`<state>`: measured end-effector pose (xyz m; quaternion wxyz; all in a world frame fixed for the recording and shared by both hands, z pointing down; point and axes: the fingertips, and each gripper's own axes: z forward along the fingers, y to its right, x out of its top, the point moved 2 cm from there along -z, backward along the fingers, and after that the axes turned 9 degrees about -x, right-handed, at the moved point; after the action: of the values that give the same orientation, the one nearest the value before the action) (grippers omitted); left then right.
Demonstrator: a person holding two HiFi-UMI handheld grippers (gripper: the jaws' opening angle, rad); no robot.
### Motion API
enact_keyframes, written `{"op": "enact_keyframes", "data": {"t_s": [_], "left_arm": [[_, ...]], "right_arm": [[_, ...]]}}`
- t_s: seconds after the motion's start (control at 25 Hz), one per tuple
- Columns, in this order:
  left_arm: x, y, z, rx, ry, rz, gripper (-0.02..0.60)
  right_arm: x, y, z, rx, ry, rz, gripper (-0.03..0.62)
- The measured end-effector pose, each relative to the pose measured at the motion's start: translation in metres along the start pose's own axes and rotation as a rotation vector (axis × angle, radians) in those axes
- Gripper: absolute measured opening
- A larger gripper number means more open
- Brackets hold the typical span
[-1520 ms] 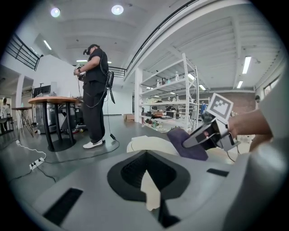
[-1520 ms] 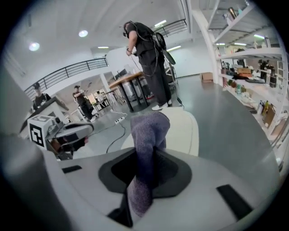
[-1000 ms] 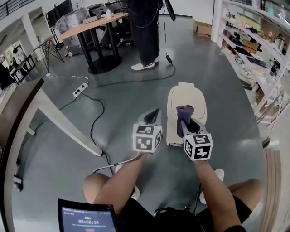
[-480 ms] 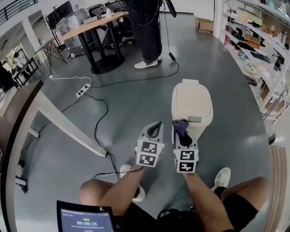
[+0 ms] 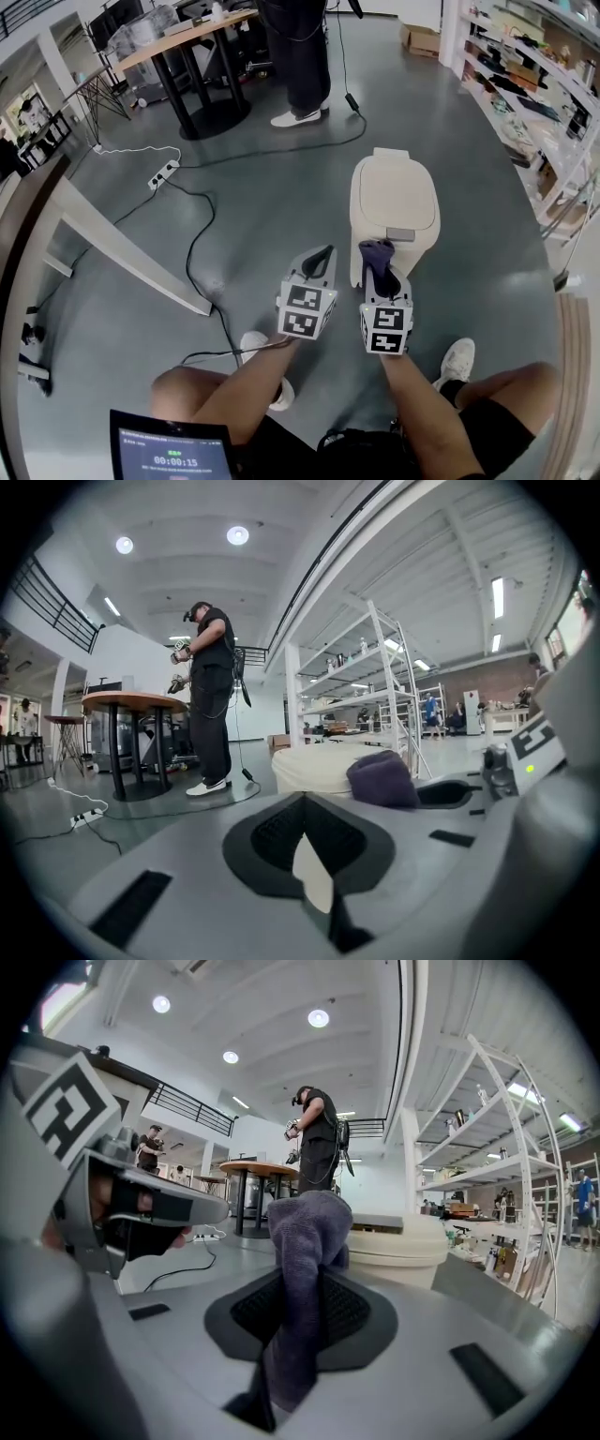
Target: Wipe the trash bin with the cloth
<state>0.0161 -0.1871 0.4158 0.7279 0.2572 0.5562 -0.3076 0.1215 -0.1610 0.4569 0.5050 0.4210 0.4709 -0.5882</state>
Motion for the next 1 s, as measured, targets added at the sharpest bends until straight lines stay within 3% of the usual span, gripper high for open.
{"op": "enact_keyframes", "data": {"t_s": [0.64,0.84,1.0], "left_arm": [[0.0,0.035,0.04,-0.083,-0.008,-0.004,0.0],[0.004,0.042,0.044,-0.096,-0.001,-0.018,0.0],[-0.001,0.039,0.037,-0.099,-0.012,-0.02,0.0]], "right_arm": [[-0.016,0.121,-0.013,-0.198,-0.026,0.084,0.08],[-0.023,0.132,-0.021,-0.218,-0.035,0.076,0.08],[-0.021,0.115,-0.021,-0.191,-0.014,0.059,0.08]]}}
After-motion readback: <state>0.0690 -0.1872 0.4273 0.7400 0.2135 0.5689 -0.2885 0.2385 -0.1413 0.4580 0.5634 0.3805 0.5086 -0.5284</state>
